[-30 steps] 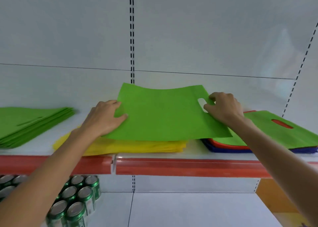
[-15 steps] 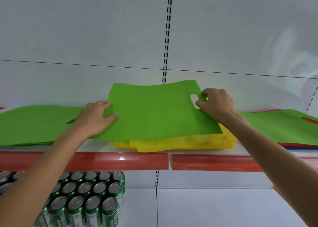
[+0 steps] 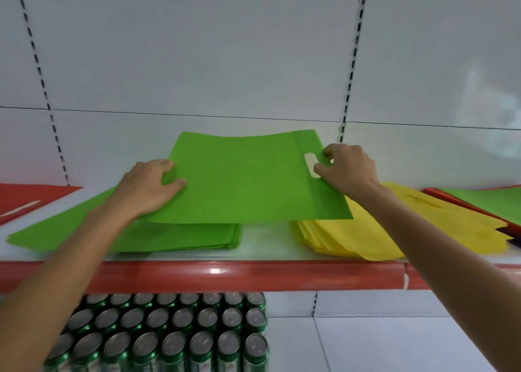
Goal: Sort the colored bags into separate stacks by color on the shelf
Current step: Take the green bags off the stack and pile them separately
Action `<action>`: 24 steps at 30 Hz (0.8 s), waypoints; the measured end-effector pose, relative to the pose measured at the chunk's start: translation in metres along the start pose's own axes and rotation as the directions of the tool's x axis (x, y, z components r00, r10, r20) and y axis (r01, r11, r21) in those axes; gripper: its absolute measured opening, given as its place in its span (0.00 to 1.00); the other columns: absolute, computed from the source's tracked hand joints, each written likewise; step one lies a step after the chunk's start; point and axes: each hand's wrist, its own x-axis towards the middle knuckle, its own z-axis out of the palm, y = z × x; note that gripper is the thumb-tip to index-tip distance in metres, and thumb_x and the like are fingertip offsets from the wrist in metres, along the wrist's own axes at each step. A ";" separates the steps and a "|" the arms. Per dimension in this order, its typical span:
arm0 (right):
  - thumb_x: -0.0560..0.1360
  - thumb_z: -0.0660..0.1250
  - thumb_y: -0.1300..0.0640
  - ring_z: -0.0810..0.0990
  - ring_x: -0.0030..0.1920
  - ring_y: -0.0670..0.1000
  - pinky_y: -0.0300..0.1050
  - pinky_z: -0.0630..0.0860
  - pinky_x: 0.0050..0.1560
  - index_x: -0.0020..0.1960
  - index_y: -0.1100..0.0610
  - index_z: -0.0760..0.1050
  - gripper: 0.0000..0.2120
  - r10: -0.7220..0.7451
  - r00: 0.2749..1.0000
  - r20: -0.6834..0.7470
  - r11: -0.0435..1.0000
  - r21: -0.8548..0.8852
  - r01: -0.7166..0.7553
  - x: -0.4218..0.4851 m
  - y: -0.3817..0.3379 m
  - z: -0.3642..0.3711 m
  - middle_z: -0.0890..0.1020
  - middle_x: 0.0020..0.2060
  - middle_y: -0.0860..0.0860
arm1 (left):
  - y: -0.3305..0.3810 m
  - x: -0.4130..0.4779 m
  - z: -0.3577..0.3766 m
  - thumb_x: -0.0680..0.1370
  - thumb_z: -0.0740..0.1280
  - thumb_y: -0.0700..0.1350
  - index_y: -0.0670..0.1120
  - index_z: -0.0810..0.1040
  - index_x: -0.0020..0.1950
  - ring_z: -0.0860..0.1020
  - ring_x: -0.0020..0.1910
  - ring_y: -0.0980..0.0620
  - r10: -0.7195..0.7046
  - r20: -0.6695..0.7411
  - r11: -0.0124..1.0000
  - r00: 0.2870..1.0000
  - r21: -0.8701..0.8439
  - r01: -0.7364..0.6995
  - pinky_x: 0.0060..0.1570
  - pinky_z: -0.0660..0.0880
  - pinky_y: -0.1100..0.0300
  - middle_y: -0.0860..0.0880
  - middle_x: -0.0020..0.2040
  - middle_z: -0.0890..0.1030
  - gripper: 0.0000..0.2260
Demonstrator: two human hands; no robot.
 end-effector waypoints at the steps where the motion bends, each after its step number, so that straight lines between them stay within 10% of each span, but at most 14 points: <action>1: 0.74 0.65 0.52 0.77 0.52 0.58 0.44 0.66 0.43 0.58 0.58 0.76 0.15 0.006 1.000 0.003 1.000 0.010 -0.006 -0.001 -0.016 0.005 0.79 0.53 0.56 | -0.016 0.003 -0.006 0.77 0.65 0.52 0.40 0.68 0.70 0.66 0.70 0.43 -0.002 -0.002 1.000 1.000 0.005 0.002 0.69 0.62 0.51 0.45 0.71 0.68 0.25; 24: 0.73 0.64 0.53 0.77 0.52 0.59 0.45 0.70 0.43 0.57 0.59 0.75 0.15 0.059 0.978 0.198 0.993 -0.109 -0.038 -0.045 -0.175 0.093 0.79 0.52 0.57 | -0.195 -0.010 -0.020 0.77 0.64 0.54 0.44 0.67 0.71 0.67 0.69 0.46 -0.113 0.282 0.991 0.953 -0.041 0.130 0.66 0.65 0.54 0.44 0.71 0.68 0.25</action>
